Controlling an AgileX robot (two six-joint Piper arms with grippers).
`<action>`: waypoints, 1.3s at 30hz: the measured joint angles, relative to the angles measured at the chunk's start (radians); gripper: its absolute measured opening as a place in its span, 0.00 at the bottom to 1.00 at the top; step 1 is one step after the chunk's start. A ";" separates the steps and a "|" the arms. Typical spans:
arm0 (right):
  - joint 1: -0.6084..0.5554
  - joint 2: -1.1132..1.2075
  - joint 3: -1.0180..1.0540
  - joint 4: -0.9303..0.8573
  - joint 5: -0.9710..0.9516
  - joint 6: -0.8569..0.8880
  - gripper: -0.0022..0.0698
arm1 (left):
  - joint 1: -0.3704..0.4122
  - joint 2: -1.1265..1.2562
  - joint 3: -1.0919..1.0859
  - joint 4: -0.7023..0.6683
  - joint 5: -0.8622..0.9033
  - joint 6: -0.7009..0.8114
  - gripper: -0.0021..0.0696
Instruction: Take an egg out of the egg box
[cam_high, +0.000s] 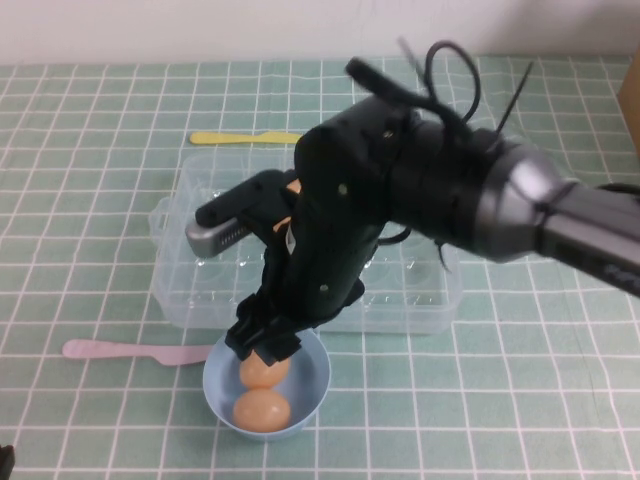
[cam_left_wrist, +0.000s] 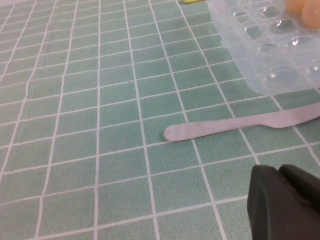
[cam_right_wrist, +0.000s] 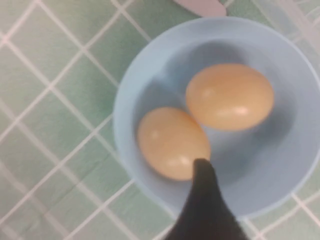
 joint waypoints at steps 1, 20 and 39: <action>0.004 -0.019 0.000 0.000 0.010 0.000 0.63 | 0.000 0.000 0.000 0.000 0.000 0.000 0.02; 0.033 -0.581 0.440 -0.012 0.114 -0.005 0.01 | 0.000 0.000 0.000 0.000 0.000 0.000 0.02; 0.033 -0.935 0.746 0.038 0.133 -0.035 0.01 | 0.000 0.000 0.000 0.002 0.000 0.000 0.02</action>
